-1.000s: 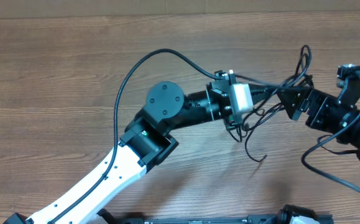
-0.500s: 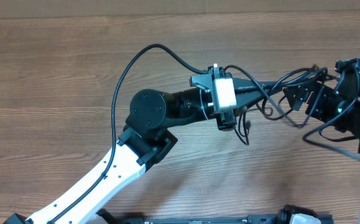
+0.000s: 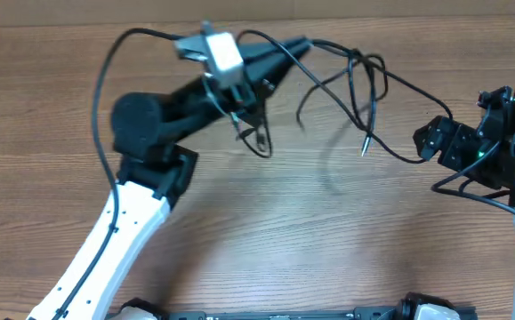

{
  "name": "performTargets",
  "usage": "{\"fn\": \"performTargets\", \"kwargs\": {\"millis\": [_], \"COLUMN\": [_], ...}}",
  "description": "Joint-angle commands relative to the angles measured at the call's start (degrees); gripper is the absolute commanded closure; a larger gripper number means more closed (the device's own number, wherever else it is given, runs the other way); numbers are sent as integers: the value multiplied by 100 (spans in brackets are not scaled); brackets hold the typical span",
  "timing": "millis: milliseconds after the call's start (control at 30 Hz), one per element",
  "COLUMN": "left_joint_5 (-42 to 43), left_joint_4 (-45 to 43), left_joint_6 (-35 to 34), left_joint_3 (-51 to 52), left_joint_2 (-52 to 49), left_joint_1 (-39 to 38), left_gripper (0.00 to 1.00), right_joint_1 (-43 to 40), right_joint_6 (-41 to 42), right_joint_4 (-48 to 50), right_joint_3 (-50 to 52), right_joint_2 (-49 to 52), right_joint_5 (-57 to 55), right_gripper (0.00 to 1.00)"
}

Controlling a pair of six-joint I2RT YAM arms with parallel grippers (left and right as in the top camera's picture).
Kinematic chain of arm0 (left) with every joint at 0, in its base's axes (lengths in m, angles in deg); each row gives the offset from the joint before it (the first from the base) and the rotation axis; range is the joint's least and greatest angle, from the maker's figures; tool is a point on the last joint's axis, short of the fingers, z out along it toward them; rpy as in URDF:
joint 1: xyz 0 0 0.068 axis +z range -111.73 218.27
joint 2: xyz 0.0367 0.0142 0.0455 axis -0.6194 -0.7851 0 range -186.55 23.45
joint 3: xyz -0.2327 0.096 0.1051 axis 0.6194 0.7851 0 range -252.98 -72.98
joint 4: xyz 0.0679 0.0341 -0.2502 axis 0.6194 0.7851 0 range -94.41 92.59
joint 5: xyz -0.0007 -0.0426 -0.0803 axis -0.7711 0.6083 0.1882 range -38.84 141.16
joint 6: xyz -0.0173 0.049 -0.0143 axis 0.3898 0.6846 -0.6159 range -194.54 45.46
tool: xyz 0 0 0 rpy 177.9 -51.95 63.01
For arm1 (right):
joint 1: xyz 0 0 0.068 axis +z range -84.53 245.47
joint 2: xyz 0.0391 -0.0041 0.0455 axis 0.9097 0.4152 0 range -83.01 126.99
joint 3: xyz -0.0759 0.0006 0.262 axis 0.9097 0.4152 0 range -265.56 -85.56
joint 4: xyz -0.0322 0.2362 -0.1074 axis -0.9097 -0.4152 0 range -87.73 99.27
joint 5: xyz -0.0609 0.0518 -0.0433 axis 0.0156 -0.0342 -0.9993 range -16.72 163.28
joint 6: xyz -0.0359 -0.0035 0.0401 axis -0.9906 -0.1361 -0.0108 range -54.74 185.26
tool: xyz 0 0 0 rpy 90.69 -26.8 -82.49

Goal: Untangle cables

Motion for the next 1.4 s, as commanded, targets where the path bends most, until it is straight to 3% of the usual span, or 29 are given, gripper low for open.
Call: {"fn": "performTargets", "kwargs": {"millis": [0,400,733,933,1033,1067,1100,1167,1267,1367], "left_joint_5": [-15,2,109,50,-619,-1095,-1967,-3182,-4621,-5451], "left_joint_4": [-221,-297,-127,98,1088,1799,3077,4328,5399,5958], "left_joint_6": [-612,-717,-535,-258,170,404,855,1054,1049,1047], "left_joint_3": [-164,-166,-164,-164,-164,-164,-164,-164,-164,-164], "left_joint_2": [328,337,334,334,334,334,334,323,313,284], "left_joint_1": [496,1161,1193,1196,1193,1193,1193,1193,1193,1193], "left_gripper": [96,96,96,96,96,96,96,96,96,96], "right_joint_1": [-59,-59,-59,-57,-57,-57,-57,-57,-57,-57], "right_joint_6": [31,68,63,-1290,-1766,-1766,-1764,-1764,-1762,-1735], "right_joint_4": [-46,-365,-483,-476,-501,-503,-520,-514,-503,-452], "right_joint_3": [-28,-28,-28,-28,-28,-28,-28,-28,-28,-28], "right_joint_2": [31,28,28,28,28,28,28,28,31,42], "right_joint_5": [-610,-964,-868,898,1504,1508,1508,1504,1506,1528], "right_gripper": [0,0,0,0,0,0,0,0,0,0]}}
